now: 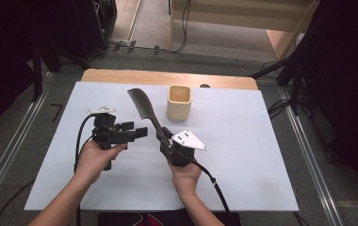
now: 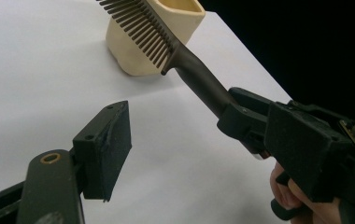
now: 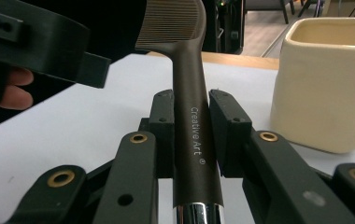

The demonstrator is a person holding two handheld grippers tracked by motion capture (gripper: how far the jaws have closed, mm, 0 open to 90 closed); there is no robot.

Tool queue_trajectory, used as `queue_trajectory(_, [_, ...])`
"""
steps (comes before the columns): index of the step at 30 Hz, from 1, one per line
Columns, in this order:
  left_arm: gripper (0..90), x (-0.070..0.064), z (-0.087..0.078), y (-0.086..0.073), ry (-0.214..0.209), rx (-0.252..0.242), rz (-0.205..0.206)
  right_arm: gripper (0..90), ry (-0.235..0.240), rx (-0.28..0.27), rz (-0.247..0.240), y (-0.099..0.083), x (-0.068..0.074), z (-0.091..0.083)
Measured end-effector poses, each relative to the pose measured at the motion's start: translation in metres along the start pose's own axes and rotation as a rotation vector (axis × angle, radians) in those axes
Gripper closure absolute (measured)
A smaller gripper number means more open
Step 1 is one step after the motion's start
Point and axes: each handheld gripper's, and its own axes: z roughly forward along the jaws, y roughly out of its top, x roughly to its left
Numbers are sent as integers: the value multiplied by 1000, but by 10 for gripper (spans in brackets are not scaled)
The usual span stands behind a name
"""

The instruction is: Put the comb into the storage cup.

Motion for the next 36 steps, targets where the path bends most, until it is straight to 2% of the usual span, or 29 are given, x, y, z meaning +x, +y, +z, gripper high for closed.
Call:
queue_trajectory(10, [249, -1, 8, 8, -2, -35, -37, 701, -6, -40, 25, -3, 3, 1])
queue_trajectory(14, [249, -4, 12, 9, 20, -50, -16, 700, -8, -53, 29, -3, 5, 2])
queue_trajectory(17, [249, -6, 14, 10, 23, -57, -26, 700, -12, -63, 26, -3, 5, 2])
queue_trajectory(32, [269, -7, 29, 18, 30, -86, -69, 700, -14, -80, 60, -4, 5, 5])
queue_trajectory(36, [269, -9, 34, 18, 39, -87, -73, 700, -22, -84, 54, -4, 6, 6])
